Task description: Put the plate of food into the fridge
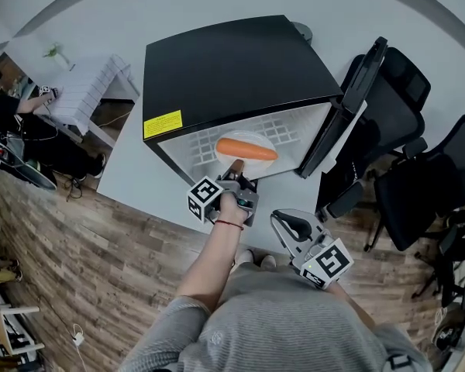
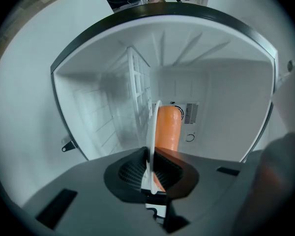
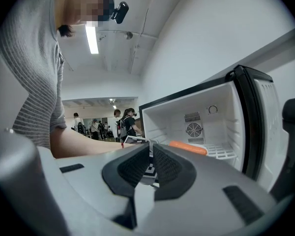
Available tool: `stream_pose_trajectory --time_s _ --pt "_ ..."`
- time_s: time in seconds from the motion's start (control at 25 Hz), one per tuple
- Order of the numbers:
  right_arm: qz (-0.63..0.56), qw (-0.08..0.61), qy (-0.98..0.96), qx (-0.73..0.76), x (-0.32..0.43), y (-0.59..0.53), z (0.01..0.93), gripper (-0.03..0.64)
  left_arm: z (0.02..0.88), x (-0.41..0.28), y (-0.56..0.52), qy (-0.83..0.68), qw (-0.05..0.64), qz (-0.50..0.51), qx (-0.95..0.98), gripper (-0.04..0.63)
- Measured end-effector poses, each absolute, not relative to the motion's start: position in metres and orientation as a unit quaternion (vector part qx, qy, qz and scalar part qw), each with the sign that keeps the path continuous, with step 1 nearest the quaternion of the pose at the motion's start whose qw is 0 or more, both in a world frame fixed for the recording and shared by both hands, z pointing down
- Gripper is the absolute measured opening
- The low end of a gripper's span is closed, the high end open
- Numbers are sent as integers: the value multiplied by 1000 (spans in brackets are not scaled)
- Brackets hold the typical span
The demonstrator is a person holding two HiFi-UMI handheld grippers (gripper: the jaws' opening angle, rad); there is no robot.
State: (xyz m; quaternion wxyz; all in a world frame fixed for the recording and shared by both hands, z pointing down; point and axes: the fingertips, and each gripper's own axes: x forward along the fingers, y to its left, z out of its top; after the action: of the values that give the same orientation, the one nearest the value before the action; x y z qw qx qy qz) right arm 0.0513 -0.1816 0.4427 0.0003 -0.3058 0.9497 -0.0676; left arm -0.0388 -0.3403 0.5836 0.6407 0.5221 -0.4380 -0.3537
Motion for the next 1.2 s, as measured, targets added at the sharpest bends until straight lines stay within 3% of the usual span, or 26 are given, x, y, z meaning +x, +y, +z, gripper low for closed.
stream_pose_trajectory --time_s 0.72,0.92,1.2 --pt "-67 -11 954 -290 35 -221 450 15 599 -48 -371 -463 641 -352 501 46" --pt "-74 -10 953 -293 36 -221 452 15 593 -48 -372 -525 604 -261 540 54" --pt "-75 -9 951 -299 38 -221 453 15 583 -50 -370 -579 524 -181 597 115"
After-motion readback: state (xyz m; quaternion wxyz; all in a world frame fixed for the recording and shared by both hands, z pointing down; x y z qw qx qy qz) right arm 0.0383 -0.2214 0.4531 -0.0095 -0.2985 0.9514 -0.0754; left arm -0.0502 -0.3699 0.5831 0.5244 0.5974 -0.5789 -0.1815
